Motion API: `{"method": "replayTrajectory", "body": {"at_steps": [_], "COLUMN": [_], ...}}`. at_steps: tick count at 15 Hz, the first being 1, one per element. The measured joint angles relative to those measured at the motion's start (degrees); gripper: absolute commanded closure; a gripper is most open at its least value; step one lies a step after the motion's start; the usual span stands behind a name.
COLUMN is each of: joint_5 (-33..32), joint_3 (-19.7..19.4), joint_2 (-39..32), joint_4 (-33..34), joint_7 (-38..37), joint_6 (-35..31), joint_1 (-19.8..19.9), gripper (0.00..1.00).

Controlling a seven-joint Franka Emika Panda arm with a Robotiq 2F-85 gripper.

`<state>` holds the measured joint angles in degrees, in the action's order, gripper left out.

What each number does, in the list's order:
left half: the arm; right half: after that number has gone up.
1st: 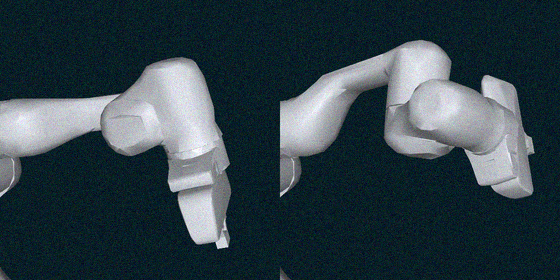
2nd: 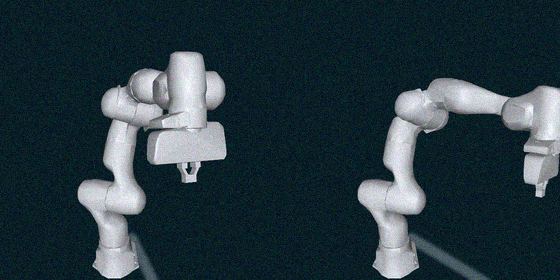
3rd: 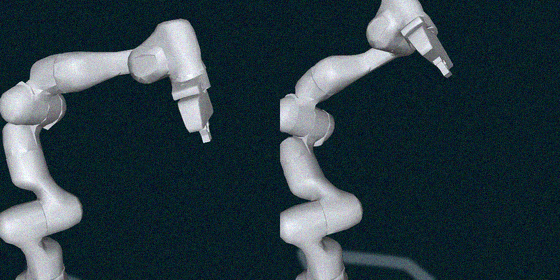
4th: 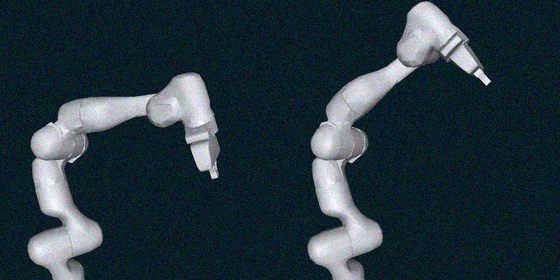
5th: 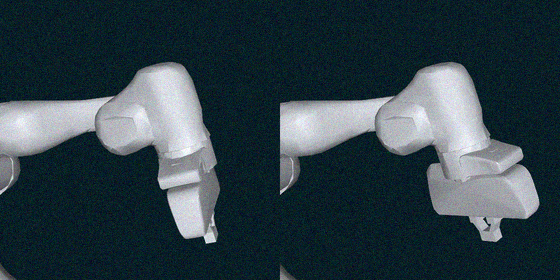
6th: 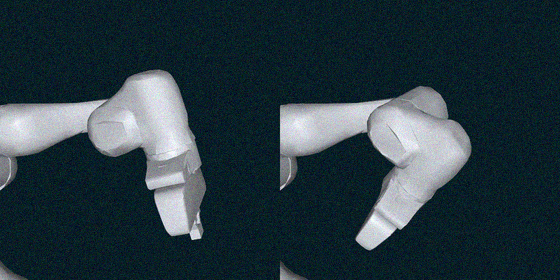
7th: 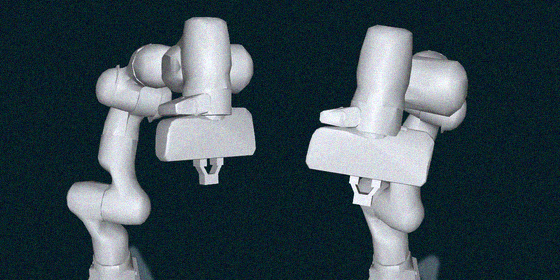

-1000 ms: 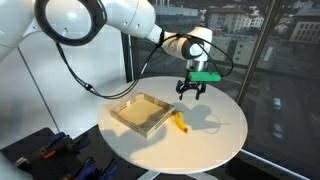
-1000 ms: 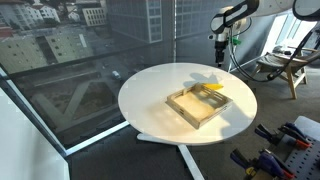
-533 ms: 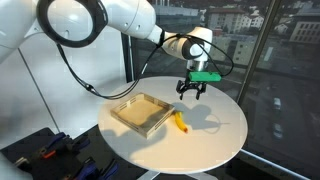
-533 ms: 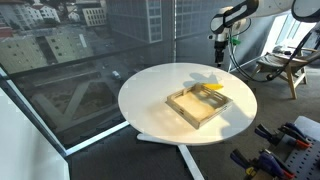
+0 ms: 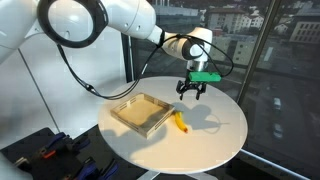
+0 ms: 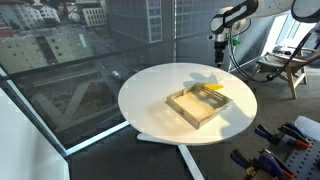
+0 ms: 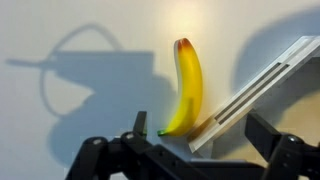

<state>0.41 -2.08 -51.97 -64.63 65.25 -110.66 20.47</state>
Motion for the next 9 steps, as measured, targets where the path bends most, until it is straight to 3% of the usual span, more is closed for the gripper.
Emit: {"method": "replayTrajectory", "body": {"at_steps": [9], "joint_5": [0.37], "joint_3": [0.16], "joint_2": [-0.26], "joint_4": [-0.01], "joint_7": [-0.03], "joint_6": [-0.48], "joint_1": [0.00], "gripper": [0.00]}}
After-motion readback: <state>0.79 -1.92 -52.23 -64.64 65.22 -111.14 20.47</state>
